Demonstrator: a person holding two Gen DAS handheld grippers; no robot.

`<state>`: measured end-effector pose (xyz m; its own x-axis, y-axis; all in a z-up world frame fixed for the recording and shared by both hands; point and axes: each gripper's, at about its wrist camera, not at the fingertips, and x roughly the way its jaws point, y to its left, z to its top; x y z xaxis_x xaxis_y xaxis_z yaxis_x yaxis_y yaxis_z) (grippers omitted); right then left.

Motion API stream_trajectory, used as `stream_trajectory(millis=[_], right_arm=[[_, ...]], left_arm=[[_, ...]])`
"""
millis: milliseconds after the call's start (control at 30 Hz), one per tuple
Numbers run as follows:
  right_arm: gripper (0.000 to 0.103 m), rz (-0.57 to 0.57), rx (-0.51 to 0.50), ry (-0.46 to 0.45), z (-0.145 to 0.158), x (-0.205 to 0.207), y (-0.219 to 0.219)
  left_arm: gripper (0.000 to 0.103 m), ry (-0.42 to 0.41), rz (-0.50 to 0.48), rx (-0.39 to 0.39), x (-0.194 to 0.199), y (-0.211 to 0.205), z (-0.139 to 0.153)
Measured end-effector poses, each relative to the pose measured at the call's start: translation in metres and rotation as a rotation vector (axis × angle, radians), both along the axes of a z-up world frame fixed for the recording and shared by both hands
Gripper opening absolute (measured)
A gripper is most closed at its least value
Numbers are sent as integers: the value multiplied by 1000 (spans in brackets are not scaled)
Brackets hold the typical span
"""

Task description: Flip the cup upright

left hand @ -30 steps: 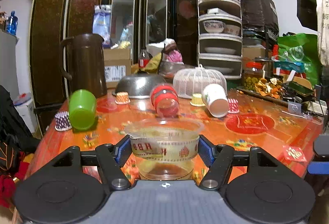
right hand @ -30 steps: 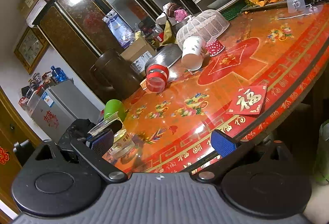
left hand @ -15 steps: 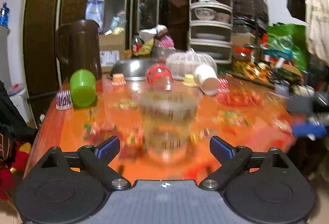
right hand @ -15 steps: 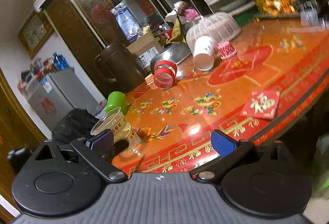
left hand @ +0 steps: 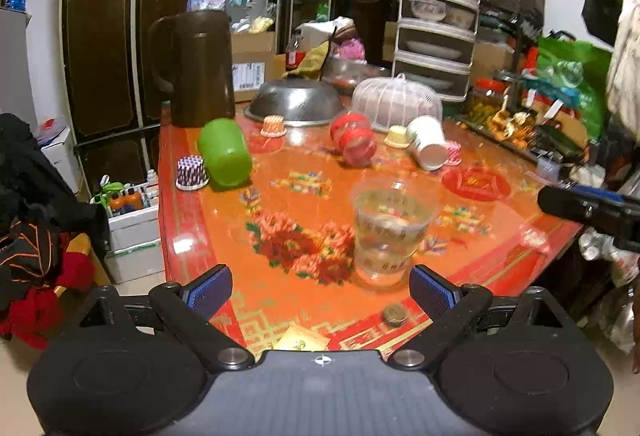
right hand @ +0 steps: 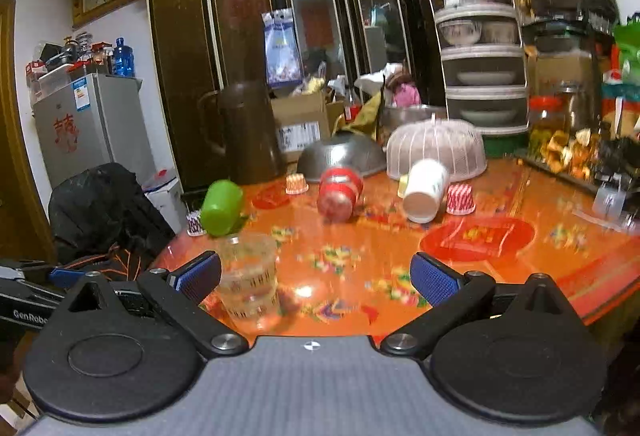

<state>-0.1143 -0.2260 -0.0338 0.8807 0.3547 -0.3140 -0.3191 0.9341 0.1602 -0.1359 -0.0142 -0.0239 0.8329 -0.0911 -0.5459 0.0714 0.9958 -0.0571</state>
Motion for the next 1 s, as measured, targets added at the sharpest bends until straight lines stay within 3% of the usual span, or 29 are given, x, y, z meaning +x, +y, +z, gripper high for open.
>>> stream_trajectory(millis=[133, 367, 1000], right_arm=[[102, 75, -12, 90, 13, 0, -5], [102, 55, -46, 115, 9, 7, -10], [102, 75, -35, 129, 7, 8, -10]], left_arm=[[97, -15, -7, 2, -8, -8, 16], [97, 10, -17, -41, -5, -17, 23], [97, 42, -15, -31, -4, -24, 20]])
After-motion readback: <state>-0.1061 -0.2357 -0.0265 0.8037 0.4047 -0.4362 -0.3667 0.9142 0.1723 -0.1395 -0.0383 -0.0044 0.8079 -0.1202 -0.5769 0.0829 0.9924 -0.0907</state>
